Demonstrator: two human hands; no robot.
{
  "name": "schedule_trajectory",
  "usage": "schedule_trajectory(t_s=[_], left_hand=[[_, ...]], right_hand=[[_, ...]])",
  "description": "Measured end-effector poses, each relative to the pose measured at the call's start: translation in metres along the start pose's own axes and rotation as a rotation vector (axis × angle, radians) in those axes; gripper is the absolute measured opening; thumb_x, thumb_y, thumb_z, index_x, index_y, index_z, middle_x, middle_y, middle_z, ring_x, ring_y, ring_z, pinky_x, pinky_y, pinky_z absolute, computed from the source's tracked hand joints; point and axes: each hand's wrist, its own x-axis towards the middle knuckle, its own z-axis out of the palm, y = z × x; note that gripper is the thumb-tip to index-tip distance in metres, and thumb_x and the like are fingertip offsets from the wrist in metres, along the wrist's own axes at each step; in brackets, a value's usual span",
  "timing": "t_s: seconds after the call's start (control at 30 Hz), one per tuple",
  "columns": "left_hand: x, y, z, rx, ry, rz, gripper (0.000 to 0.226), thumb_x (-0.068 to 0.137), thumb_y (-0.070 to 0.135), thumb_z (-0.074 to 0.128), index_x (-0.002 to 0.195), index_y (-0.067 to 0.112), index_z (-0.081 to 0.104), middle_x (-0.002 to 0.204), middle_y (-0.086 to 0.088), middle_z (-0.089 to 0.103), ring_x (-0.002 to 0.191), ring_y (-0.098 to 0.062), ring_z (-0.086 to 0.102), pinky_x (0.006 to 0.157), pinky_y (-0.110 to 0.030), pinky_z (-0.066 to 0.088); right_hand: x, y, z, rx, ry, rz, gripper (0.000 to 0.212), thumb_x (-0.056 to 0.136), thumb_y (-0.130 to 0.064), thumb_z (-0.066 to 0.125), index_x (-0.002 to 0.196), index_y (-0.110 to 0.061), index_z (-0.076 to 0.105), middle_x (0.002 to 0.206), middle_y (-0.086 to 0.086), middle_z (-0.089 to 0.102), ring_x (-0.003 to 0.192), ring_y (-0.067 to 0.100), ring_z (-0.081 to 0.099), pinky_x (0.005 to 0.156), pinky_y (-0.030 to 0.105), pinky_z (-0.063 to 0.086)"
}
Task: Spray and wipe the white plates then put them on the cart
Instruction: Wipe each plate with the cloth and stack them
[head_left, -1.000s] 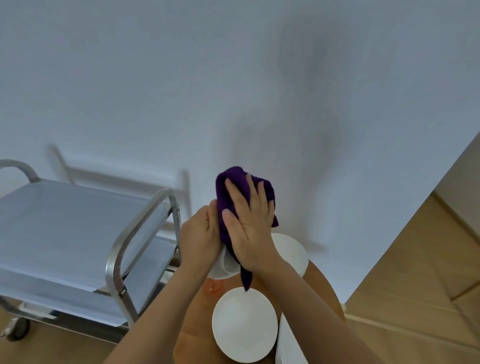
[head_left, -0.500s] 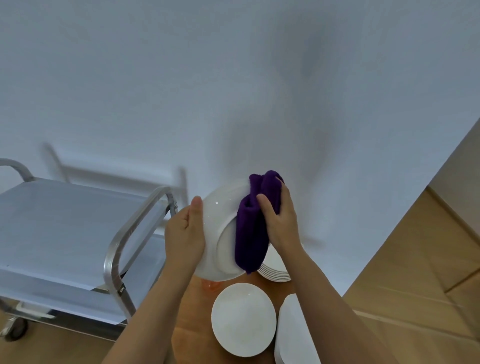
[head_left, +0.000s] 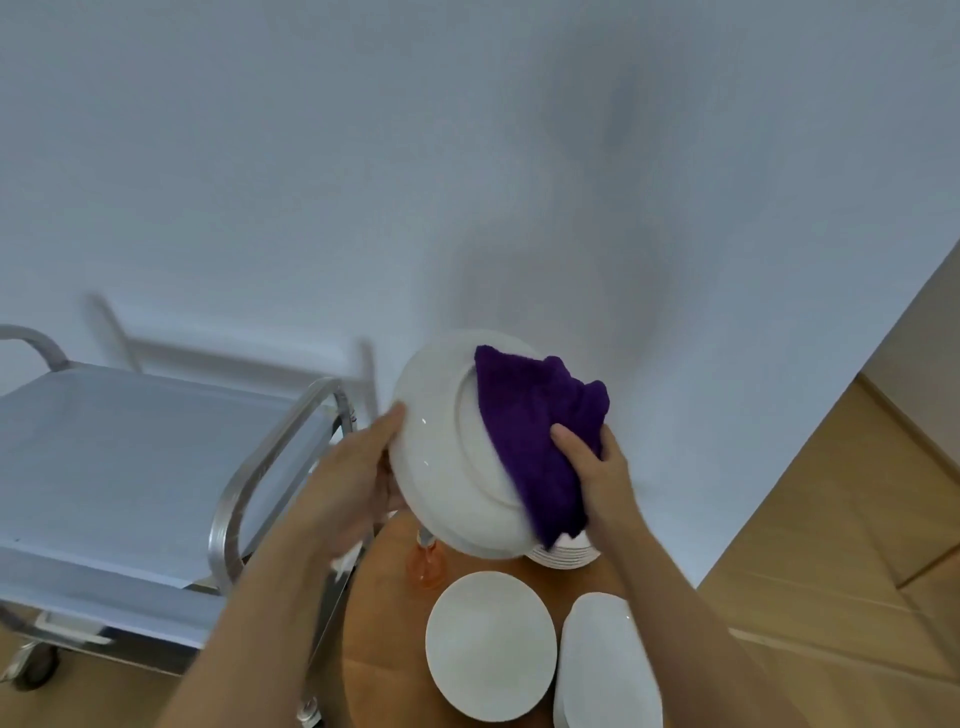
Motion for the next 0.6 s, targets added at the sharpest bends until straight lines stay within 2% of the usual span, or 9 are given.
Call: schedule_trajectory(t_s=[0.07, 0.1, 0.17, 0.27, 0.37, 0.43, 0.53, 0.6], left_hand=[[0.0, 0.011, -0.017, 0.021, -0.308, -0.171, 0.063, 0.071, 0.061, 0.065, 0.113, 0.014, 0.07, 0.107, -0.022, 0.069, 0.09, -0.033, 0.07, 0.071, -0.041, 0.058], [0.002, 0.013, -0.018, -0.03, -0.358, -0.208, 0.064, 0.075, 0.06, 0.06, 0.118, 0.014, 0.068, 0.112, -0.021, 0.068, 0.096, -0.033, 0.069, 0.074, -0.042, 0.058], [0.007, 0.013, -0.013, -0.153, -0.271, -0.247, 0.057, 0.079, 0.053, 0.055, 0.117, 0.013, 0.068, 0.112, -0.015, 0.069, 0.097, -0.03, 0.069, 0.073, -0.038, 0.057], [0.01, 0.01, -0.006, -0.26, -0.138, -0.285, 0.053, 0.073, 0.039, 0.064, 0.118, 0.01, 0.065, 0.105, -0.014, 0.072, 0.088, -0.028, 0.071, 0.064, -0.037, 0.058], [0.01, 0.01, -0.002, -0.292, -0.138, -0.23, 0.049, 0.073, 0.037, 0.066, 0.114, 0.01, 0.068, 0.106, -0.014, 0.072, 0.088, -0.027, 0.072, 0.064, -0.035, 0.058], [0.009, 0.011, 0.002, -0.328, -0.122, -0.18, 0.046, 0.08, 0.038, 0.06, 0.115, 0.011, 0.067, 0.104, -0.013, 0.072, 0.087, -0.027, 0.072, 0.065, -0.036, 0.059], [0.007, 0.008, 0.01, -0.394, -0.064, -0.124, 0.044, 0.094, 0.041, 0.048, 0.126, 0.013, 0.06, 0.111, -0.012, 0.069, 0.094, -0.028, 0.068, 0.076, -0.041, 0.058], [0.005, 0.003, 0.019, -0.45, -0.012, -0.124, 0.042, 0.095, 0.043, 0.046, 0.12, 0.014, 0.063, 0.11, -0.011, 0.07, 0.093, -0.028, 0.068, 0.077, -0.042, 0.055]], right_hand=[[0.003, -0.006, -0.013, -0.074, -0.106, 0.01, 0.061, 0.06, -0.047, 0.082, 0.114, -0.035, 0.056, 0.11, -0.007, 0.067, 0.093, 0.014, 0.067, 0.074, 0.031, 0.058], [0.003, -0.009, -0.014, -0.112, -0.164, 0.008, 0.06, 0.058, -0.047, 0.082, 0.112, -0.037, 0.057, 0.106, -0.01, 0.068, 0.091, 0.011, 0.067, 0.069, 0.026, 0.057], [0.003, -0.011, -0.01, -0.184, -0.239, -0.006, 0.063, 0.054, -0.047, 0.081, 0.111, -0.036, 0.057, 0.102, -0.014, 0.068, 0.09, 0.007, 0.067, 0.065, 0.021, 0.055], [0.001, -0.013, -0.003, -0.23, -0.228, -0.038, 0.064, 0.058, -0.046, 0.078, 0.117, -0.036, 0.054, 0.105, -0.015, 0.066, 0.091, 0.006, 0.066, 0.065, 0.02, 0.055], [-0.004, -0.01, -0.001, -0.247, -0.183, -0.034, 0.079, 0.067, -0.049, 0.076, 0.136, -0.031, 0.042, 0.123, -0.009, 0.057, 0.106, 0.012, 0.059, 0.084, 0.034, 0.056], [-0.012, -0.004, 0.0, -0.228, -0.18, -0.04, 0.083, 0.07, -0.048, 0.069, 0.142, -0.031, 0.032, 0.131, -0.008, 0.051, 0.113, 0.014, 0.055, 0.093, 0.038, 0.052], [-0.023, 0.007, 0.007, -0.174, -0.155, -0.058, 0.08, 0.074, -0.047, 0.062, 0.142, -0.041, 0.021, 0.13, -0.02, 0.044, 0.115, 0.007, 0.049, 0.089, 0.024, 0.05], [-0.028, 0.01, 0.014, -0.17, -0.096, -0.099, 0.078, 0.079, -0.046, 0.065, 0.139, -0.047, 0.015, 0.124, -0.029, 0.039, 0.113, 0.001, 0.046, 0.088, 0.019, 0.045]])
